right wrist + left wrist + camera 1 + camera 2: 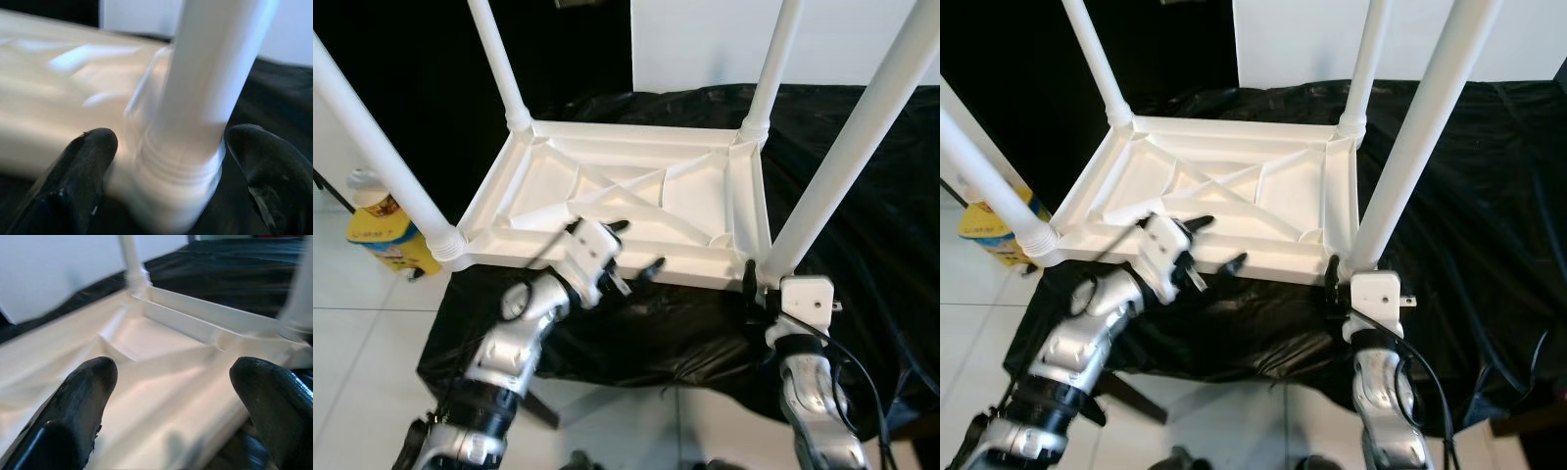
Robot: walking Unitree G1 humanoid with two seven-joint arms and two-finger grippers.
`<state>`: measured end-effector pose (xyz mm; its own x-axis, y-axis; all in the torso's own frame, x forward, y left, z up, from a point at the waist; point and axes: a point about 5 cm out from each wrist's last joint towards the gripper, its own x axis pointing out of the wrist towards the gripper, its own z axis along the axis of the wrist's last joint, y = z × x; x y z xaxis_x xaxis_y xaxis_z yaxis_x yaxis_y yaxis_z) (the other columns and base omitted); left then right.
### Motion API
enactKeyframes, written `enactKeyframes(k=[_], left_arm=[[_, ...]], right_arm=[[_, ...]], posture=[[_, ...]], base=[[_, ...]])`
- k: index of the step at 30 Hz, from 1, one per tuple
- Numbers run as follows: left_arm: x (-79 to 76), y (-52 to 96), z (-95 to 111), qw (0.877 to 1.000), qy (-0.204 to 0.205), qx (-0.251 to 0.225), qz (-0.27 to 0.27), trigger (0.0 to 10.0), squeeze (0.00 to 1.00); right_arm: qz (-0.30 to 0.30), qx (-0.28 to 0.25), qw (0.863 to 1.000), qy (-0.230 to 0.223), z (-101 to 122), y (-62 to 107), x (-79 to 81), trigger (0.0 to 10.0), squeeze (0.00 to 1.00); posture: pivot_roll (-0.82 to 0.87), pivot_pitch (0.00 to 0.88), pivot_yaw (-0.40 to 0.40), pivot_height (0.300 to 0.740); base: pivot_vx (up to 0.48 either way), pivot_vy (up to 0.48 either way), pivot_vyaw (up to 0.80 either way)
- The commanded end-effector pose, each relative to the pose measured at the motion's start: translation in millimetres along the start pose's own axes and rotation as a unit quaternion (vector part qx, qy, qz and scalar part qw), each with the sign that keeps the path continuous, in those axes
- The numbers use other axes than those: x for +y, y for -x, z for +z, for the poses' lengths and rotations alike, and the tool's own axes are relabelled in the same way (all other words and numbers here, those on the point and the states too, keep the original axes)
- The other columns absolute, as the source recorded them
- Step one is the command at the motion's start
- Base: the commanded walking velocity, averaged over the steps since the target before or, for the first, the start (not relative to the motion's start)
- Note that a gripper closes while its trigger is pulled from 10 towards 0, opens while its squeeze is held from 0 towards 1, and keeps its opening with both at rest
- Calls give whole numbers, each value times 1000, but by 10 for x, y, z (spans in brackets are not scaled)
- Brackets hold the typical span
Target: Building children table
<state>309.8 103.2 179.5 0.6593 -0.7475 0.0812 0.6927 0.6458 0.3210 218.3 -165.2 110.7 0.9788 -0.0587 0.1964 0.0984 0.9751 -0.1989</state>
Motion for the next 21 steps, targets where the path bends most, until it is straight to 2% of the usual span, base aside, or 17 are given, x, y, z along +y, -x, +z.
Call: enactKeyframes(k=[1,4,5,7,8,11,13,15,16,17,18,19,21], left_arm=[[23,33,-43,1000,13,10,-16,10000,0],[48,47,-34,1000,13,10,-16,10000,0],[108,86,-33,1000,11,13,-12,10000,0],[148,113,-33,1000,9,16,-8,10000,0],[205,160,-46,1000,4,23,-1,10000,0],[243,191,-54,1000,1,28,5,10000,0],[279,221,-61,999,-4,34,10,10000,0],[361,291,-53,999,-14,41,22,10000,0],[361,291,-53,999,-14,41,22,10000,0],[406,336,-42,998,-19,44,30,10000,0],[406,336,-42,998,-19,44,30,10000,0],[445,381,-30,998,-20,46,37,10000,0],[468,409,-23,998,-21,47,40,10000,0]], right_arm=[[33,-10,999,-12,74,75,46,10000,0],[48,-8,999,-15,83,129,61,10000,0],[81,-1,996,-24,90,211,88,10000,0],[103,4,994,-32,95,264,107,10000,0],[133,10,990,-45,96,281,153,10000,0],[153,13,987,-54,98,287,185,10000,0],[164,10,985,-60,106,253,217,10000,0],[183,-8,981,-69,157,109,296,10000,0],[183,-8,981,-69,157,109,296,10000,0],[188,-18,980,-71,181,12,336,10000,0],[188,-18,980,-71,181,12,336,10000,0],[191,-26,978,-74,209,-80,374,10000,0],[194,-30,978,-76,230,-131,392,10000,0]], posture=[[-29,130,99,740],[-29,130,99,740],[-35,161,109,740],[-36,164,109,740],[-30,179,108,740],[-27,182,107,740],[-15,193,105,740],[14,208,100,740],[14,208,100,740],[30,214,98,740],[30,214,98,740],[38,216,97,740],[38,216,97,740]], base=[[0,0,0],[0,0,0],[0,0,0],[0,0,0],[0,0,0],[0,0,0],[0,0,0],[0,0,0],[0,0,0],[0,0,0],[0,0,0],[0,0,0],[0,0,0]])
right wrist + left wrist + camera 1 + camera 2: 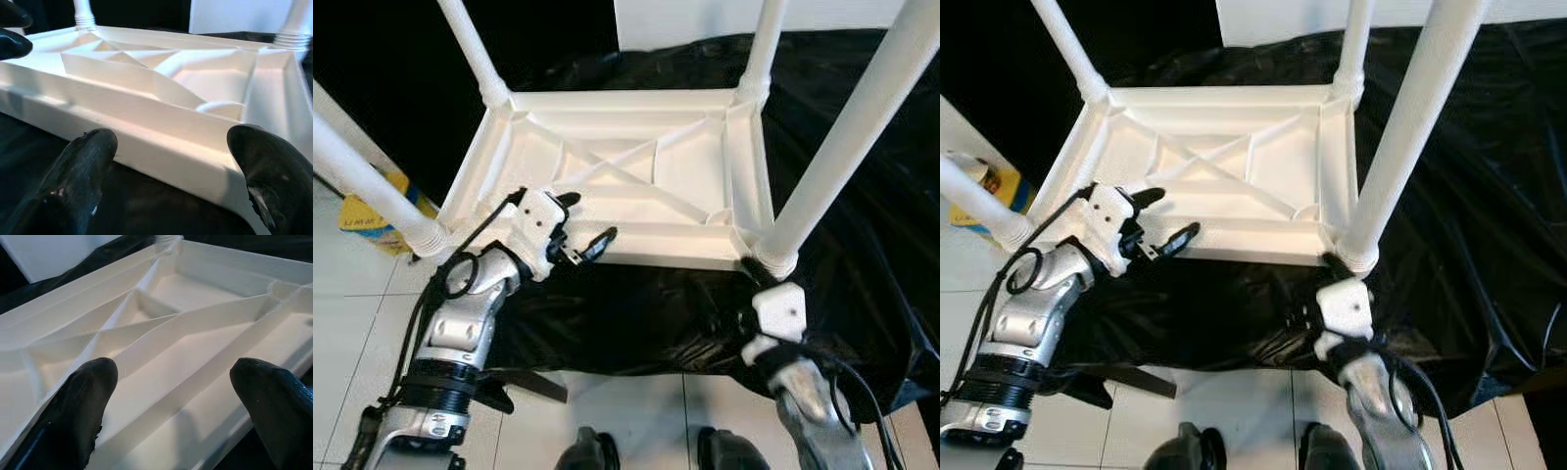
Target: Building children table
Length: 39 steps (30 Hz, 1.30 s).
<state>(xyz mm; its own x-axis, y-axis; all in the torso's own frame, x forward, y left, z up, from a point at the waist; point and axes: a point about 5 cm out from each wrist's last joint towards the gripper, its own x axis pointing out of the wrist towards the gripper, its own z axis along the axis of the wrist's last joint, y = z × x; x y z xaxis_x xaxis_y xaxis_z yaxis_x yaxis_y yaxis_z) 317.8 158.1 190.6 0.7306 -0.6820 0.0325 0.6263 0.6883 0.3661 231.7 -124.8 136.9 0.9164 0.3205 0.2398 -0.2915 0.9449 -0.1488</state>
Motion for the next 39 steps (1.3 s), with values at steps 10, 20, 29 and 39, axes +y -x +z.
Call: enactKeyframes(k=[10,20,29,39], left_arm=[[-119,99,19,1000,21,-6,1,10000,0],[-739,16,90,995,74,-44,-54,10000,0],[-1109,171,78,986,102,-39,-123,10000,0],[-1192,915,-144,973,160,81,-144,10000,0]], right_arm=[[-45,-6,999,-11,-24,-371,-174,10000,0],[-142,17,989,27,-108,-212,-832,10000,0],[-172,38,982,66,-132,-126,-1365,10000,0],[-233,63,967,88,-172,-86,-1884,10000,0]], posture=[[79,177,46,740],[71,158,31,740],[83,142,24,740],[141,106,8,740]], base=[[0,0,0],[0,0,0],[0,0,0],[0,0,0]])
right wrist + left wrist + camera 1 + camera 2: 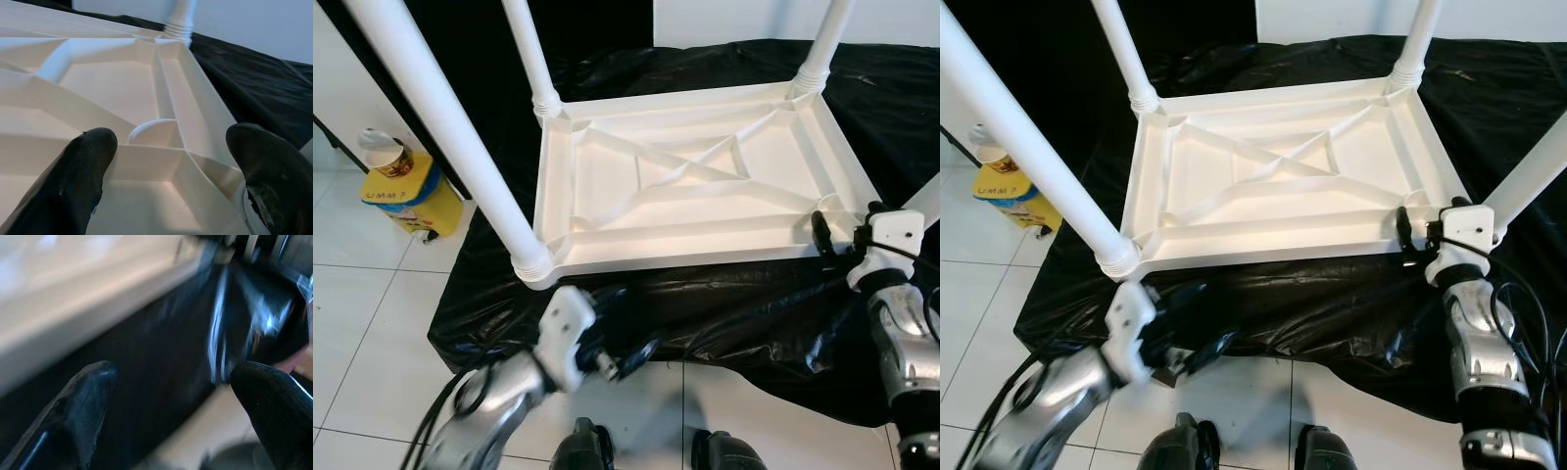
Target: Building children table
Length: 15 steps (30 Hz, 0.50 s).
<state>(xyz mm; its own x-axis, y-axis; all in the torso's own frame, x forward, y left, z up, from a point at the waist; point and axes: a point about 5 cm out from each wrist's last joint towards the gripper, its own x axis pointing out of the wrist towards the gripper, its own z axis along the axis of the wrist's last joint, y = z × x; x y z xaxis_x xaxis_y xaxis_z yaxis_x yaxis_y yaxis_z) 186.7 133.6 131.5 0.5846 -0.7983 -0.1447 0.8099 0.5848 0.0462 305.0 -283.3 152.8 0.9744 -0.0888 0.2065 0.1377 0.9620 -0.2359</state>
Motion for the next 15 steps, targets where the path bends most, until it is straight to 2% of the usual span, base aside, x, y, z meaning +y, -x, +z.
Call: enactKeyframes(k=[1,3,4,5,7,9,10,11,12,13,14,15], left_arm=[[17,201,-72,999,0,39,-30,10000,0],[140,405,-151,997,-8,80,-22,10000,0],[140,405,-151,997,-8,80,-22,10000,0],[240,507,-175,995,-16,99,-12,10000,0],[562,765,-197,989,-32,142,22,10000,0],[562,765,-197,989,-32,142,22,10000,0],[738,880,-189,985,-42,160,41,10000,0],[738,880,-189,985,-42,160,41,10000,0],[950,983,-147,981,-55,177,64,10000,0],[950,983,-147,981,-55,177,64,10000,0],[1123,1056,-100,977,-63,186,85,10000,0],[1123,1056,-100,977,-63,186,85,10000,0]], right_arm=[[-34,11,999,-3,-68,36,-185,10000,0],[-31,12,999,-6,-80,17,-164,10000,0],[-31,12,999,-6,-80,17,-164,10000,0],[-27,12,1000,-9,-85,6,-135,10000,0],[-8,10,1000,-17,-106,0,-25,10000,0],[-8,10,1000,-17,-106,0,-25,10000,0],[3,8,1000,-22,-121,14,46,10000,0],[3,8,1000,-22,-121,14,46,10000,0],[18,7,999,-28,-146,50,134,10000,0],[18,7,999,-28,-146,50,134,10000,0],[30,6,999,-30,-162,88,210,10000,0],[30,6,999,-30,-162,88,210,10000,0]], posture=[[143,104,7,740],[153,96,1,740],[153,96,1,740],[157,93,0,740],[169,83,1,740],[169,83,1,740],[169,78,5,740],[169,78,5,740],[170,76,5,740],[170,76,5,740],[169,74,9,740],[169,74,9,740]], base=[[0,0,0],[0,0,0],[0,0,0],[0,0,0],[0,0,0],[0,0,0],[0,0,0],[0,0,0],[0,0,0],[0,0,0],[0,0,0],[0,0,0]])
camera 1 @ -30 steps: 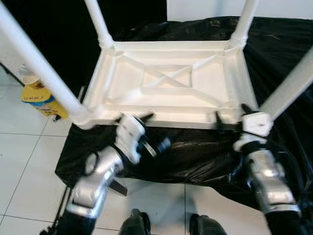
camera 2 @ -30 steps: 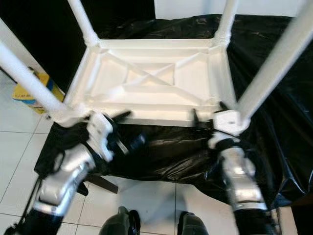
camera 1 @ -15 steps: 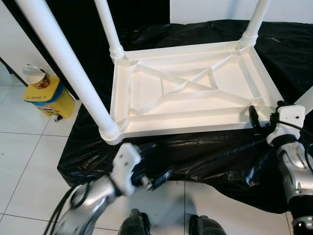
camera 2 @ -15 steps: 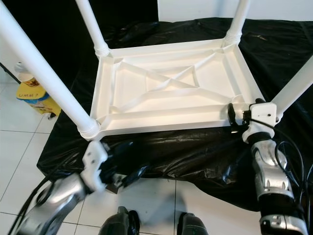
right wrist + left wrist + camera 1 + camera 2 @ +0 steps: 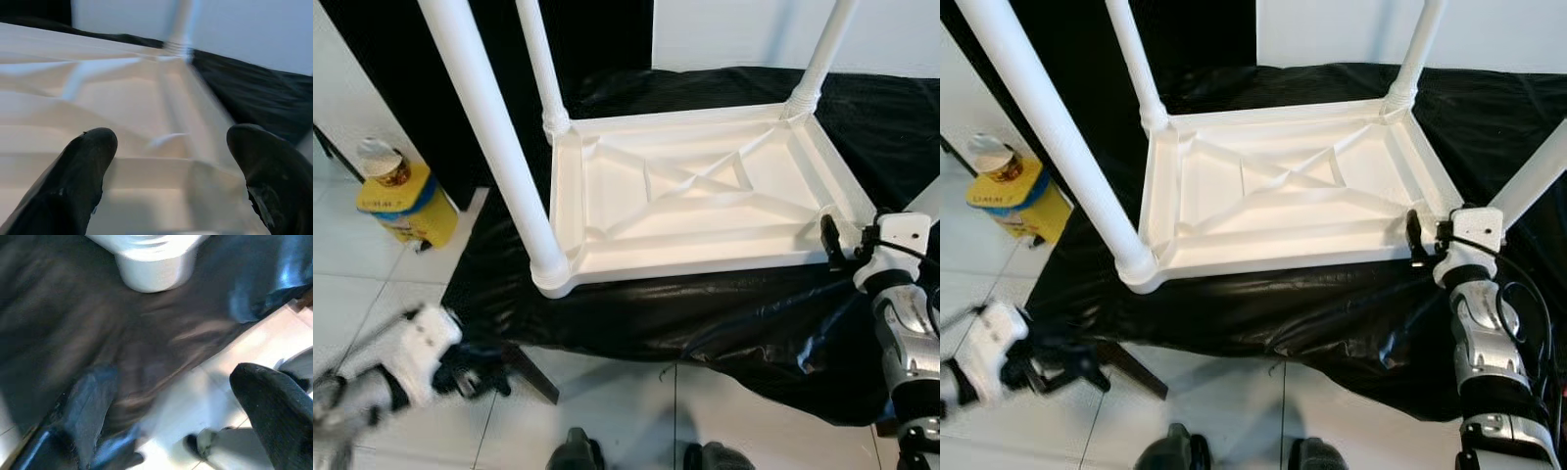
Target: Building children table
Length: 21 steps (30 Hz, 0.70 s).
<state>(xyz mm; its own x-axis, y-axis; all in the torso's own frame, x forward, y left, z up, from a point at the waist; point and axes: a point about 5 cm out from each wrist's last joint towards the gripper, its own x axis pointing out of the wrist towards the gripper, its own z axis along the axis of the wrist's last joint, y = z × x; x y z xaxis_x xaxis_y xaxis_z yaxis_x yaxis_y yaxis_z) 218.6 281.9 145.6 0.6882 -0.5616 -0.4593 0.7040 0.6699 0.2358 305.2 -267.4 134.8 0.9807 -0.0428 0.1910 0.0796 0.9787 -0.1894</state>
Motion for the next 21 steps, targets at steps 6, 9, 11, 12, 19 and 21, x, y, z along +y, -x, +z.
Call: enactKeyframes(k=[6,9,11,12,19,21], left_arm=[[653,67,-72,995,-2,36,90,10000,0],[817,56,-64,992,3,38,124,10000,0],[1145,-110,125,976,32,-9,216,10000,0],[1145,-110,125,976,32,-9,216,10000,0],[1301,-341,412,961,52,-71,262,10000,0],[1271,-568,605,961,53,-112,248,10000,0]], right_arm=[[30,0,999,-18,-105,194,264,10000,0],[33,1,999,-23,-127,239,330,10000,0],[28,5,999,-43,-166,389,491,10000,0],[28,5,999,-43,-166,389,491,10000,0],[15,20,998,-57,-215,591,607,10000,0],[7,39,997,-61,-271,731,682,10000,0]], posture=[[125,68,48,740],[125,68,48,740],[87,64,62,740],[87,64,62,740],[53,63,62,740],[27,64,60,740]], base=[[0,0,0],[0,0,0],[0,0,0],[0,0,0],[0,0,0],[0,0,0]])
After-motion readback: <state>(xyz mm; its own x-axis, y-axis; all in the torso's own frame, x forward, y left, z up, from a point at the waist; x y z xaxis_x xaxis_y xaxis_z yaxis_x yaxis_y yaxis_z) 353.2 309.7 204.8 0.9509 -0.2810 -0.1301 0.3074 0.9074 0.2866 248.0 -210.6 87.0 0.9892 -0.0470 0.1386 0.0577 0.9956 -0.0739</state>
